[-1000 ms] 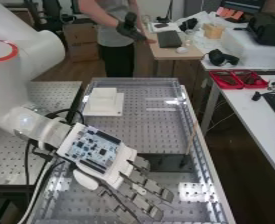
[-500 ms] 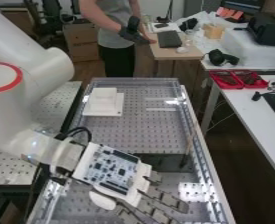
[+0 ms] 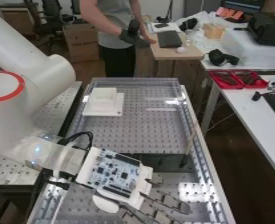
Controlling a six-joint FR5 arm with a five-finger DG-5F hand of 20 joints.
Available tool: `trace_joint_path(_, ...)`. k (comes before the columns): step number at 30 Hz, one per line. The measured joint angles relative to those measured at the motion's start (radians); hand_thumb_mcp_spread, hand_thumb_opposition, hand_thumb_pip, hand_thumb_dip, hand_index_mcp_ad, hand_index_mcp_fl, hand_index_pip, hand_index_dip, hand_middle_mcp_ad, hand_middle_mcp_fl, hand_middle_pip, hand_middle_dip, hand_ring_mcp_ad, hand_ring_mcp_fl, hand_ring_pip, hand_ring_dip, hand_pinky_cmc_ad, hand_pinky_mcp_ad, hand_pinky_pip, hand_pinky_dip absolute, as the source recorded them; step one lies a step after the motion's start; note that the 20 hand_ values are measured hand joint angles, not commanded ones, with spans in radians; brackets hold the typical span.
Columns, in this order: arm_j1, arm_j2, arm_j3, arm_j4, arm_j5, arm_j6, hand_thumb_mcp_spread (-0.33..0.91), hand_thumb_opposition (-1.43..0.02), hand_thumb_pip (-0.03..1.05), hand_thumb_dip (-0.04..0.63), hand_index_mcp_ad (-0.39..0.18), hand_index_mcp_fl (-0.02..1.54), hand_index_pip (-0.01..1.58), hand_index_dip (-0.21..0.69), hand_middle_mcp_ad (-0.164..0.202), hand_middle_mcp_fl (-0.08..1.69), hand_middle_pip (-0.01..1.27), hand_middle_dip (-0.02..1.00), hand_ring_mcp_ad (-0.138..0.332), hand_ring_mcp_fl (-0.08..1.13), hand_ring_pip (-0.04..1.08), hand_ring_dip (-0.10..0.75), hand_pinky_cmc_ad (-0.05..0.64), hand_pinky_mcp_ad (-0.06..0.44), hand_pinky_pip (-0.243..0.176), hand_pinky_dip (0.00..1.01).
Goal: Grab the paper clip and place it in the clear container
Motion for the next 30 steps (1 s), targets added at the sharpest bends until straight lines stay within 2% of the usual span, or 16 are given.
trace_joint_path(3,-0.003,-0.006,0.004,0.001,-0.006,-0.001,0.45,-0.86,0.63,0.269,-0.122,0.23,1.50,0.159,0.065,-0.01,0.14,0.16,0.131,0.00,0.08,0.072,0.328,0.278,-0.091,0.19)
trace_joint_path(19,-0.013,-0.033,0.027,-0.002,-0.028,-0.001,0.48,-0.88,0.63,0.269,-0.154,0.29,1.55,0.175,0.066,-0.01,0.14,0.16,0.131,0.00,0.08,0.072,0.333,0.279,-0.075,0.19)
trace_joint_path(30,-0.014,-0.031,0.026,-0.006,-0.038,0.003,0.51,-0.90,0.63,0.269,-0.162,0.32,1.55,0.192,0.063,0.02,0.14,0.16,0.131,0.00,0.08,0.075,0.312,0.278,-0.075,0.20)
